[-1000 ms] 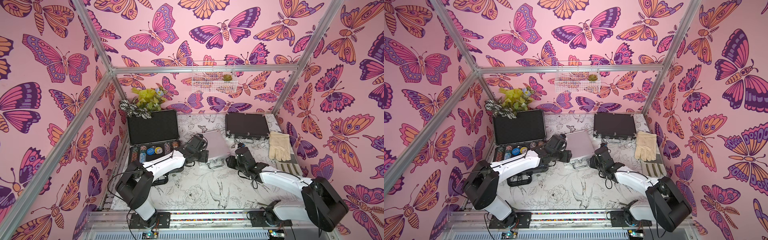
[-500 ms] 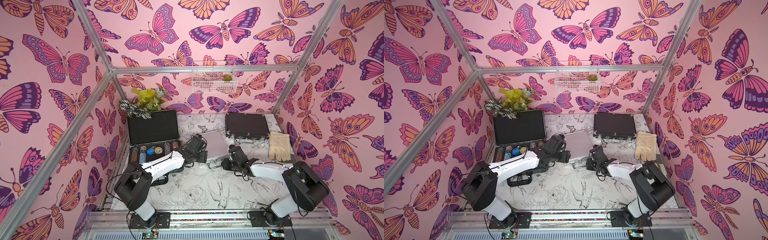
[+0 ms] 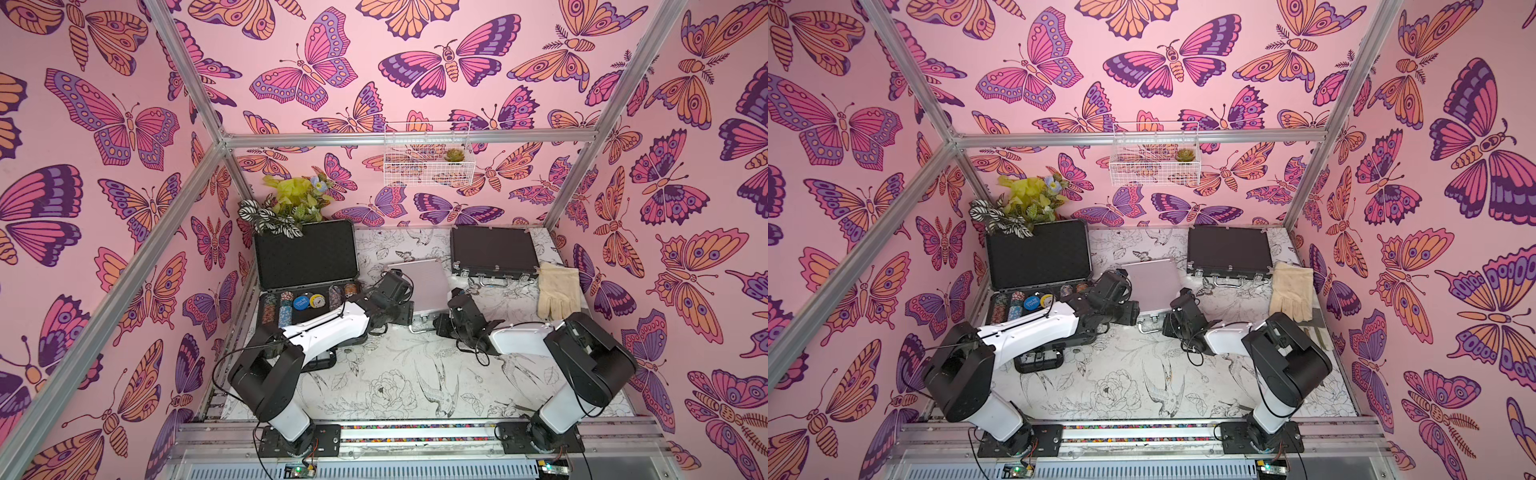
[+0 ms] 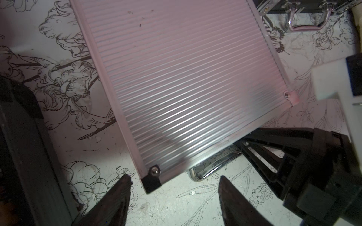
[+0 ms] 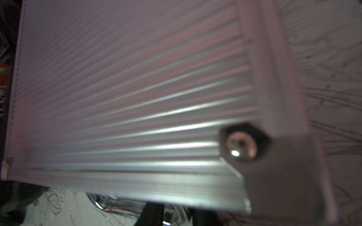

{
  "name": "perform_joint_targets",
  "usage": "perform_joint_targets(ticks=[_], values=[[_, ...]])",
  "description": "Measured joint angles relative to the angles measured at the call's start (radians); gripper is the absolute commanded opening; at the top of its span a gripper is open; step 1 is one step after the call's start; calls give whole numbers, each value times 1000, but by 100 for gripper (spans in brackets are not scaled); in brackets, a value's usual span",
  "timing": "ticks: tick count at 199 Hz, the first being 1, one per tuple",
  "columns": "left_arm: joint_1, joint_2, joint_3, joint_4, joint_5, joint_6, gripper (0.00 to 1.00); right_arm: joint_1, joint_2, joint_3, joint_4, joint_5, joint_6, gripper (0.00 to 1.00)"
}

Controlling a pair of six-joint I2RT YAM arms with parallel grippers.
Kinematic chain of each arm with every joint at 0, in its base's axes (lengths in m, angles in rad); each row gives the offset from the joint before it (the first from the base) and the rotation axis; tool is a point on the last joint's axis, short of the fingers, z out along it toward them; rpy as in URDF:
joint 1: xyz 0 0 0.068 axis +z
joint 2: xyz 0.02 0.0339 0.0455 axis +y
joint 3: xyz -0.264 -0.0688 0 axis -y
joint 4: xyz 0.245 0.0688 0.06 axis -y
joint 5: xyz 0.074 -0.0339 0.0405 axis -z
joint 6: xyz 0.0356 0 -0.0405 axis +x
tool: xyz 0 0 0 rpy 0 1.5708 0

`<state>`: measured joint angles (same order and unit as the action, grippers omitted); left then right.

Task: Close the poker set cases
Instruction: Move the poker set case to the center of the board.

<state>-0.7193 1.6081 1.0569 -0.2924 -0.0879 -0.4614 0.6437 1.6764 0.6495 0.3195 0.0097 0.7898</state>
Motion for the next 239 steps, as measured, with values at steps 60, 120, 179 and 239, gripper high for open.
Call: perform_joint_targets(ticks=[60, 120, 179, 239], values=[[4, -89, -47, -24, -71, -16, 72, 7, 130, 92, 113, 32, 142, 23], [38, -155, -69, -31, -113, -19, 72, -37, 227, 227, 86, 40, 163, 23], [47, -165, -76, -32, -116, -19, 72, -85, 330, 377, 53, 55, 206, 24], [66, -187, -89, -40, -116, -19, 71, -140, 385, 481, -9, 61, 209, 26]])
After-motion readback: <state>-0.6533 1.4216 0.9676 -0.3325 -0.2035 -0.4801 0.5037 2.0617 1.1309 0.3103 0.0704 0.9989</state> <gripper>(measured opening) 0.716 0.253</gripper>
